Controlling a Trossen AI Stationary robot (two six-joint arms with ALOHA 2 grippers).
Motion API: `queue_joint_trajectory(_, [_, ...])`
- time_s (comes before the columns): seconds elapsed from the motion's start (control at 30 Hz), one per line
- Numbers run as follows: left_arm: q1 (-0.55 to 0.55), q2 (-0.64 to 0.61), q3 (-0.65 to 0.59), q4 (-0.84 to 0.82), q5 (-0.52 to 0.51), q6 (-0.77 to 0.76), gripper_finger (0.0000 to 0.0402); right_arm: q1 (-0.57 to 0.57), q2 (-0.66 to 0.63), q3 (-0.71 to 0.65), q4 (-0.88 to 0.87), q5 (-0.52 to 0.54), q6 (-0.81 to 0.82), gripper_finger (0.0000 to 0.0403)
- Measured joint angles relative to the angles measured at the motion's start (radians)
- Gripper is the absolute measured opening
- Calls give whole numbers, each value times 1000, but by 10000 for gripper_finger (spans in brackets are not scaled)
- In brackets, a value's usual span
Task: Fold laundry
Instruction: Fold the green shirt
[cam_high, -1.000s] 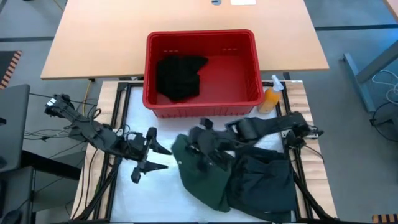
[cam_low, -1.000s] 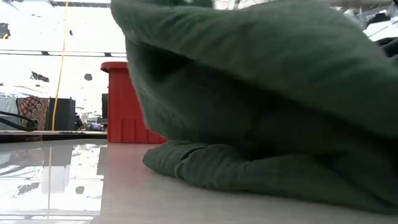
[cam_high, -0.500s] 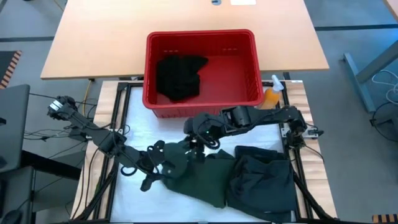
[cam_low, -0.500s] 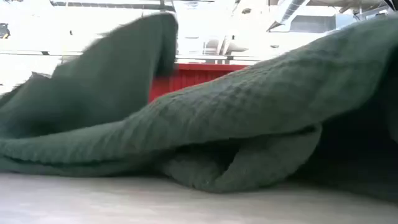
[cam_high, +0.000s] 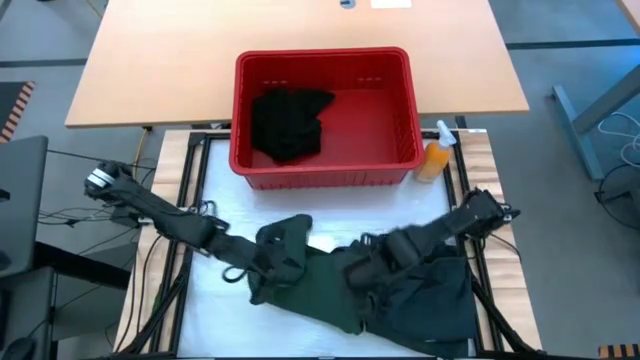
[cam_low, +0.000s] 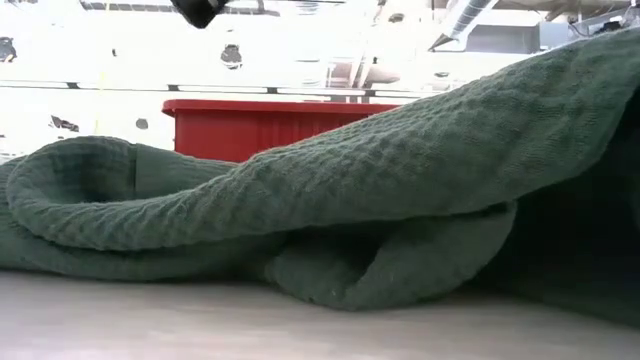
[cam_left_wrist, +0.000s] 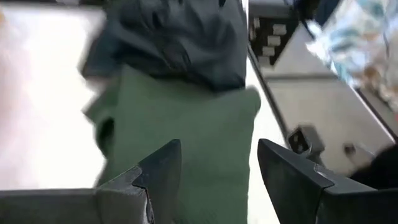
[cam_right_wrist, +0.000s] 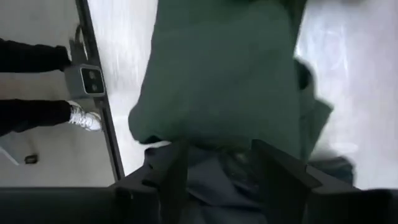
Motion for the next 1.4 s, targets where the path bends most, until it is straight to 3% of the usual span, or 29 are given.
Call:
queue_joint_trajectory(0.27, [129,244,19,296,247,42,200,104,3,-173,74,26,243,196])
queue_joint_trajectory(0.63, [250,467,219,98,175,139,200,301,3,-207,74,151,650,196])
queue_joint_trajectory(0.73, [281,520,254,87,223,150,200,345,3,-207,74,185,734,196])
queue_joint_trajectory(0.87, [303,581,287,88,314,120,200,388,3,-207,67,222,806,196])
queue_joint_trajectory(1.17, [303,634,305,17,219,48,198,429,3,-207,63,283,839,196])
queue_joint_trajectory(1.3, [287,634,305,-11,254,16,152,415,2,-206,40,324,805,196])
queue_joint_trajectory(1.4, [277,633,305,-62,340,-22,69,400,2,-206,42,342,771,196])
